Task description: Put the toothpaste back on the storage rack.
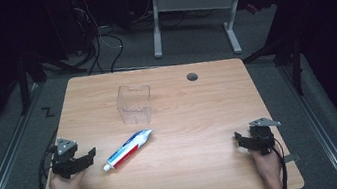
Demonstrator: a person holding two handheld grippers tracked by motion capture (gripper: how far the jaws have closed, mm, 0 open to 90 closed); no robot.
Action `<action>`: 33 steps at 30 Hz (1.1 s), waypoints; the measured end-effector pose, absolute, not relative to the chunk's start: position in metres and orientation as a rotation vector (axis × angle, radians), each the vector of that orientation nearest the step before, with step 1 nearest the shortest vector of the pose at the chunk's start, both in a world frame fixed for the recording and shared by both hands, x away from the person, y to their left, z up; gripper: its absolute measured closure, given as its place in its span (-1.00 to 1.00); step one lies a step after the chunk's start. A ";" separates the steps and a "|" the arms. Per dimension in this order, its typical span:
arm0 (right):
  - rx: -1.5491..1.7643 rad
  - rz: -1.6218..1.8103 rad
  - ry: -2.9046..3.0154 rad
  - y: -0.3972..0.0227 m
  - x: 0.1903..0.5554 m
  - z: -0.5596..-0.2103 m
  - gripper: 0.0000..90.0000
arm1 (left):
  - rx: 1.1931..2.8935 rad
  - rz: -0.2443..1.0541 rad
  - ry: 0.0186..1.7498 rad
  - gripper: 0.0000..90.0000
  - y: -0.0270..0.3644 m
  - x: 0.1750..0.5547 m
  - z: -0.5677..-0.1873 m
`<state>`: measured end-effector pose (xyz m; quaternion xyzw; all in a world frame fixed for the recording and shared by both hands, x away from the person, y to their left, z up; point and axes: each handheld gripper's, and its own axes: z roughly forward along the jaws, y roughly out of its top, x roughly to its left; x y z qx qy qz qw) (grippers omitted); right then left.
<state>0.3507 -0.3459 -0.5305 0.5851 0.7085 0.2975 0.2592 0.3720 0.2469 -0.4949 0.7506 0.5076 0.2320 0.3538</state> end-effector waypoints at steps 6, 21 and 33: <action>1.585 0.806 1.920 -0.346 0.351 -0.530 -0.32 | 1.949 0.621 1.295 -0.29 0.241 0.369 -0.485; 1.594 0.801 1.909 -0.343 0.346 -0.531 -0.32 | 1.972 0.582 1.255 -0.28 0.223 0.369 -0.472; 1.594 0.802 1.907 -0.343 0.346 -0.531 -0.32 | 2.017 0.555 1.202 -0.29 0.208 0.370 -0.469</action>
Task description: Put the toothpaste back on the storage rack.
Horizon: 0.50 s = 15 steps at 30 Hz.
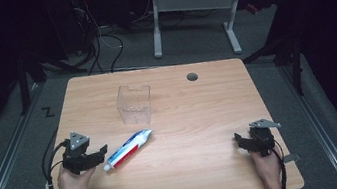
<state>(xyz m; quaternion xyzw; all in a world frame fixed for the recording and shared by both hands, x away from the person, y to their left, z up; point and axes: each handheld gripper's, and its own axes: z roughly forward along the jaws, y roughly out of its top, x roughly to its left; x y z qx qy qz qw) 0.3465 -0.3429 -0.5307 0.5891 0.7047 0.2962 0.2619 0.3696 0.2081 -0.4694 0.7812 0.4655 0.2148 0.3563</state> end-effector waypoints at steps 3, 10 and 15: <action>1.594 0.803 1.908 -0.343 0.346 -0.531 -0.32 | 2.031 0.546 1.184 -0.29 0.203 0.370 -0.467; 1.589 0.804 1.912 -0.343 0.347 -0.531 -0.32 | 2.075 0.519 1.145 -0.30 0.192 0.373 -0.462; 1.588 0.801 1.914 -0.343 0.346 -0.531 -0.32 | 2.074 0.500 1.122 -0.30 0.188 0.374 -0.456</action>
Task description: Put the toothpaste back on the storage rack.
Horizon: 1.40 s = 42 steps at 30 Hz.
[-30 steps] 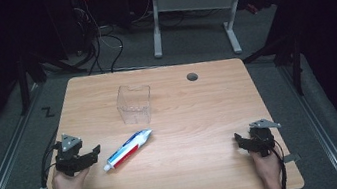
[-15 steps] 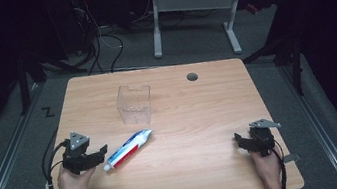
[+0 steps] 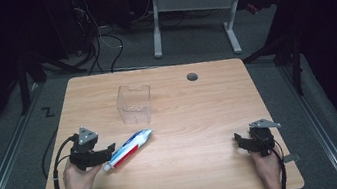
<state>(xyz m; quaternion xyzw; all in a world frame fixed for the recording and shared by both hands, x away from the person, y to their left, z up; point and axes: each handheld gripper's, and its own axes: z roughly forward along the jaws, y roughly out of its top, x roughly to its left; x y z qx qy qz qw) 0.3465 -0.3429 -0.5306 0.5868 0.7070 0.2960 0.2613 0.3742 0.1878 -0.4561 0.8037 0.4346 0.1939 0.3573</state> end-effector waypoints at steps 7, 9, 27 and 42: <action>1.587 0.802 1.915 -0.343 0.346 -0.531 -0.32 | 2.096 0.479 1.088 -0.31 0.177 0.378 -0.452; 1.588 0.802 1.914 -0.343 0.346 -0.531 -0.32 | 2.109 0.472 1.077 -0.31 0.174 0.380 -0.451; 1.587 0.801 1.917 -0.343 0.346 -0.530 -0.32 | 2.215 0.405 1.001 -0.25 0.146 0.399 -0.448; 1.587 0.803 1.917 -0.343 0.346 -0.531 -0.32 | 2.278 0.363 0.970 -0.28 0.126 0.415 -0.451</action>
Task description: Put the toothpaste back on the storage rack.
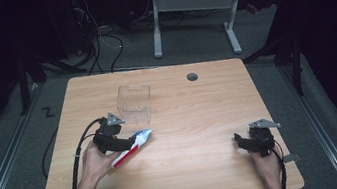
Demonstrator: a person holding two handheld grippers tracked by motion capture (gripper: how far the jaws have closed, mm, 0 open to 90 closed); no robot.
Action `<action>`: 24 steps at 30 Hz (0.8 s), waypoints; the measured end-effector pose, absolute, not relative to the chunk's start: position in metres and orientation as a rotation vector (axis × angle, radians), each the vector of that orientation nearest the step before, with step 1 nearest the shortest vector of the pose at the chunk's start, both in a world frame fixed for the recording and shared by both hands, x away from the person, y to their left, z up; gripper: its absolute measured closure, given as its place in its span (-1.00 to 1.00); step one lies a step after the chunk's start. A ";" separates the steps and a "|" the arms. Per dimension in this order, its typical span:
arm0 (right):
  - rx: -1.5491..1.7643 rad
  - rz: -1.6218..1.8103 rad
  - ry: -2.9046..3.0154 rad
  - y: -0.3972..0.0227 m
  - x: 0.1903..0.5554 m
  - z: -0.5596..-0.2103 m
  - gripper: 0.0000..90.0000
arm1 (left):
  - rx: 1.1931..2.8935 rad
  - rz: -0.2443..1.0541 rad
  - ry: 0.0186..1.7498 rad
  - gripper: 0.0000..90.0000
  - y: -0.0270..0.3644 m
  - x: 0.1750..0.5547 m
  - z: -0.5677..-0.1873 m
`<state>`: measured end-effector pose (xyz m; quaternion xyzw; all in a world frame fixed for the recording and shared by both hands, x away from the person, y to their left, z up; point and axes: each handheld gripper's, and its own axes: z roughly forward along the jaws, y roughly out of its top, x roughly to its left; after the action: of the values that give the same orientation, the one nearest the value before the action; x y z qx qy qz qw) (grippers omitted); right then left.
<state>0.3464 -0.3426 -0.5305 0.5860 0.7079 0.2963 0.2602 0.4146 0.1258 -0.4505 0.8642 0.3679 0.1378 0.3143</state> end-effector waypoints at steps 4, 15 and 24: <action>1.587 0.801 1.918 -0.343 0.346 -0.530 -0.32 | 2.304 0.342 0.972 -0.28 0.120 0.420 -0.456; 1.586 0.803 1.918 -0.343 0.346 -0.531 -0.32 | 2.363 0.310 0.954 -0.25 0.111 0.429 -0.471; 1.585 0.803 1.920 -0.343 0.346 -0.531 -0.32 | 2.392 0.285 0.966 -0.24 0.105 0.434 -0.484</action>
<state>0.3463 -0.3426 -0.5305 0.5852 0.7086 0.2965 0.2598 0.4344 0.1054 -0.4835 0.8876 0.3583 0.1057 0.2696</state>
